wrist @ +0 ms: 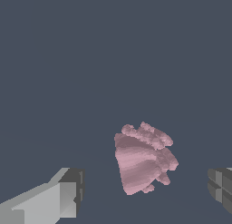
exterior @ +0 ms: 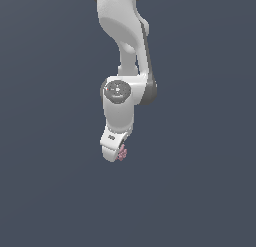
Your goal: Pick up the object and move it to a goal position.
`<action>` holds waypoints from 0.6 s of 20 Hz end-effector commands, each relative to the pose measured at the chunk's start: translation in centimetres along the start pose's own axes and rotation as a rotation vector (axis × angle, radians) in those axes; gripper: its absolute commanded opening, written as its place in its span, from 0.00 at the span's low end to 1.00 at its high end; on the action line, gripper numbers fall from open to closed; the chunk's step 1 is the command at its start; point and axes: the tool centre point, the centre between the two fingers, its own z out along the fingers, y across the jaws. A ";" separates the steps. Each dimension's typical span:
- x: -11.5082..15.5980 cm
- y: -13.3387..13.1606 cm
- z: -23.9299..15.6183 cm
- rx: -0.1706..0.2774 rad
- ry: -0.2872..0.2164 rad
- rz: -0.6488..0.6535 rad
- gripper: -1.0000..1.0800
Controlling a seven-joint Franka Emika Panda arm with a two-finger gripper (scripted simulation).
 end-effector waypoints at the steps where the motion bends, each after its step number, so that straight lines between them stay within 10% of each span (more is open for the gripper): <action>1: -0.2 0.3 0.3 -0.001 0.002 -0.061 0.96; 12: -0.7 1.2 1.2 -0.004 0.010 -0.223 0.96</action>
